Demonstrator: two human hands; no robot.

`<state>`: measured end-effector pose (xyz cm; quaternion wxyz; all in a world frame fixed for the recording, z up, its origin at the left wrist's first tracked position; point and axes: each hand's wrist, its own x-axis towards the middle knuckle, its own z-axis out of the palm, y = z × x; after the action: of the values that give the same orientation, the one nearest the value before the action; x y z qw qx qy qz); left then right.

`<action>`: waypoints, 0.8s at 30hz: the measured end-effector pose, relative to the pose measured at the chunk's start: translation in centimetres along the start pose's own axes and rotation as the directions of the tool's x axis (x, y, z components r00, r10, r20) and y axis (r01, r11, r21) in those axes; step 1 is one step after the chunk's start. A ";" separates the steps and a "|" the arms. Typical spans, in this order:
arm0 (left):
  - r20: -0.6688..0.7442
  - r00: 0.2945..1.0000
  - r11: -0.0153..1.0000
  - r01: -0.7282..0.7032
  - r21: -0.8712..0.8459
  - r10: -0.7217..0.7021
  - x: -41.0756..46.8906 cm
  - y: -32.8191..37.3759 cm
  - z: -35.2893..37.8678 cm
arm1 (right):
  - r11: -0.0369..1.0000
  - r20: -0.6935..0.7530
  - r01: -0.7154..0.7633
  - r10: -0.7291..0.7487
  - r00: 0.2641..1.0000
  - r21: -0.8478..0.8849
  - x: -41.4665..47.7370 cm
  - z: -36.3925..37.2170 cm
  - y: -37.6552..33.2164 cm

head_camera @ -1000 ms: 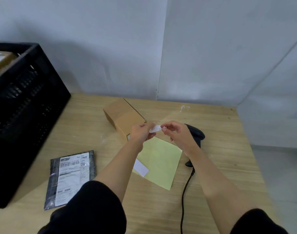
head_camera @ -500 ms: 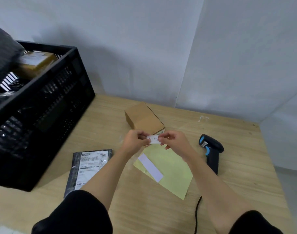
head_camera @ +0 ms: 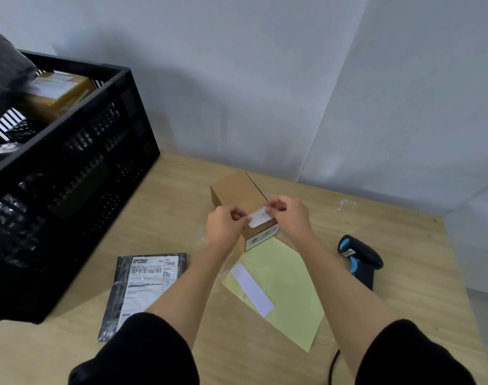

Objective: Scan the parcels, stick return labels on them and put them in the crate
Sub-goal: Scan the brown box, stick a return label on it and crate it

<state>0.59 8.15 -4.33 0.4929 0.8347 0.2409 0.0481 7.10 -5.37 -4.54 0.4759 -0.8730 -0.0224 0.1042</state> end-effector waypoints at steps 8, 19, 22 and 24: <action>0.029 0.999 0.994 -0.030 0.102 0.027 0.2 -0.7 0.7 | 0.992 -0.017 0.109 -0.110 0.994 -0.058 0.1 1.1 1.3; 0.050 0.999 0.991 -0.005 0.134 -0.001 0.4 -0.9 1.1 | 0.985 0.006 0.159 -0.159 0.987 -0.071 0.3 1.4 2.1; 0.048 0.999 0.987 -0.010 0.158 0.003 0.4 -0.9 1.2 | 0.981 0.004 0.172 -0.172 0.985 -0.093 0.3 1.5 2.1; 0.052 0.999 0.986 -0.010 0.165 0.002 0.3 -0.9 1.3 | 0.978 0.001 0.180 -0.181 0.984 -0.110 0.3 1.6 2.1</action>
<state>0.98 7.64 -5.77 0.4281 0.8743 0.2288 0.0079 6.93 -5.13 -7.17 0.4350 -0.8926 -0.1050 0.0553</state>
